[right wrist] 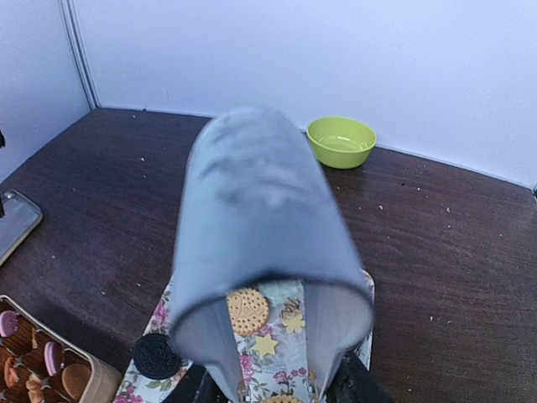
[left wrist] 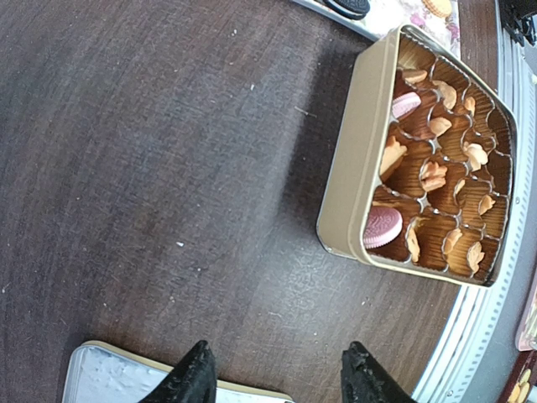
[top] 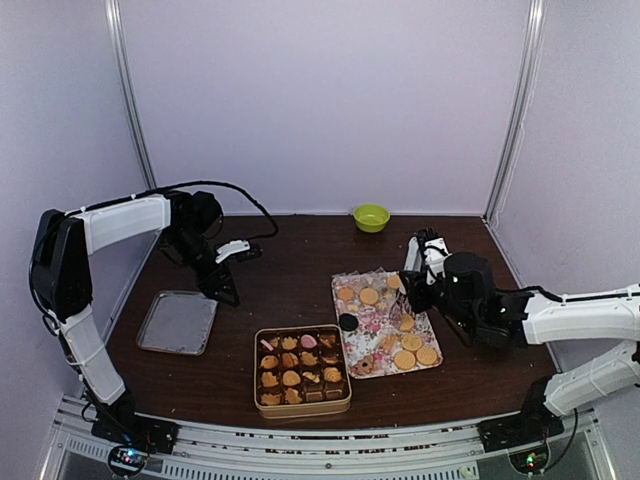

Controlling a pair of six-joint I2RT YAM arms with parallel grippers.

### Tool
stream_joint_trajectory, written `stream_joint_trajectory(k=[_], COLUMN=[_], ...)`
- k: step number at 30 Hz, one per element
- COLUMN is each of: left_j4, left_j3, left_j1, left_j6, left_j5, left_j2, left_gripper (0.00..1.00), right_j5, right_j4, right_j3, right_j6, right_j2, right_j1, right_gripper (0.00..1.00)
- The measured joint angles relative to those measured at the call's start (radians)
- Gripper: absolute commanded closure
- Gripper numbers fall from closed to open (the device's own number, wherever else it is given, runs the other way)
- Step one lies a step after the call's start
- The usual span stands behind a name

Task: Pack the cookies
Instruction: Pick up the fake cookies from the plate, then place the fake cookies in the empty pocket of the box.

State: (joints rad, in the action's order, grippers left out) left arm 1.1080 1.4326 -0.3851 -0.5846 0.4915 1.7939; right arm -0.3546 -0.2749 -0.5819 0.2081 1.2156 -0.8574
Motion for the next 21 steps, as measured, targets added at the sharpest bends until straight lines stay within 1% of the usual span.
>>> stream_joint_trajectory(k=[4, 7, 10, 14, 16, 21], left_j4=[0.000, 0.000, 0.001, 0.001, 0.000, 0.001], left_j3=[0.000, -0.001, -0.004, -0.005, -0.010, -0.020], left_j1=[0.000, 0.000, 0.000, 0.000, 0.000, 0.000], left_j6=[0.000, 0.000, 0.000, 0.000, 0.000, 0.000], left_j5=[-0.001, -0.001, -0.001, -0.001, -0.001, -0.002], left_j2=[0.000, 0.000, 0.000, -0.001, -0.002, -0.004], left_gripper=[0.47, 0.47, 0.47, 0.47, 0.47, 0.47], right_j5=[0.015, 0.026, 0.044, 0.078, 0.098, 0.158], right_j4=[0.061, 0.095, 0.110, 0.114, 0.114, 0.107], right_j3=[-0.040, -0.091, -0.142, -0.209, -0.243, -0.304], right_j6=[0.000, 0.005, 0.023, 0.050, 0.055, 0.062], right_j2=[-0.090, -0.138, -0.141, -0.072, -0.013, 0.129], right_j1=[-0.048, -0.148, -0.266, -0.408, -0.454, -0.496], right_gripper=[0.73, 0.73, 0.73, 0.73, 0.74, 0.72])
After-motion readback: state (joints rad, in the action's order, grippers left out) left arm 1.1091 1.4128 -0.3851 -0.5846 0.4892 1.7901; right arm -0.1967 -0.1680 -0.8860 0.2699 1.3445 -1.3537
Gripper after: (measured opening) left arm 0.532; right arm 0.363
